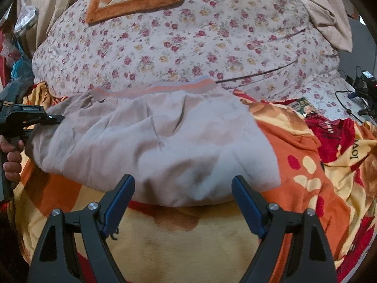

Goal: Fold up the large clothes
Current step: 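Grasp the ribbed cuff edge of the folded jacket with the left gripper, then lift the gripped jacket side with the left gripper and fold it over the bundle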

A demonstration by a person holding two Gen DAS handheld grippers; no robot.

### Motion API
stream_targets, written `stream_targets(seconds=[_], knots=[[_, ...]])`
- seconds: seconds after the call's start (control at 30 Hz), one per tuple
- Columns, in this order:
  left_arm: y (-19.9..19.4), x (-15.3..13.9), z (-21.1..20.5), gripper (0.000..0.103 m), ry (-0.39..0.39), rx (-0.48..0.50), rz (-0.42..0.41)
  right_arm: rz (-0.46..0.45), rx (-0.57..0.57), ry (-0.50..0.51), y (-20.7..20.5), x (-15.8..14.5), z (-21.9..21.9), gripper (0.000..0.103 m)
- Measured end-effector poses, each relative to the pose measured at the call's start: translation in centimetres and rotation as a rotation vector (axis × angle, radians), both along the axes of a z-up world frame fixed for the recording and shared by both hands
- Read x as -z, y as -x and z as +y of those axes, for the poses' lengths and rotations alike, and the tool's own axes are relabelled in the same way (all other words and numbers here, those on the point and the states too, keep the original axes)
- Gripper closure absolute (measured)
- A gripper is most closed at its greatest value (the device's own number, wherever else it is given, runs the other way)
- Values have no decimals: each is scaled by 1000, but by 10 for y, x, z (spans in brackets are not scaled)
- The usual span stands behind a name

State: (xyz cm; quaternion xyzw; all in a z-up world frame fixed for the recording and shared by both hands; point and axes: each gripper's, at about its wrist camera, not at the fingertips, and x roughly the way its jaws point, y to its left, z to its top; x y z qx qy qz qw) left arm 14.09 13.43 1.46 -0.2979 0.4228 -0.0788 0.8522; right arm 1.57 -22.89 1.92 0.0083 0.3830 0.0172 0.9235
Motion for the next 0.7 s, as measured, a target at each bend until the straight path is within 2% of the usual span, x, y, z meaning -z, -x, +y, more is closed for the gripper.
stream_targets(seconds=[0.2,0.33,0.5,0.7], knots=[[0,-42,-30,94,-14,33,-79,-29,116,-114,7,-17,-50,17],[-6,-63,-65,94,-15,60,-100,-27,183,-141,16,-20,-83,18],[-7,-75,-110,94,-14,104,-116,4,282,-257,29,-13,-127,18],[-2,-78,-185,95,-34,179,-131,13,352,-301,41,-2,-159,18]])
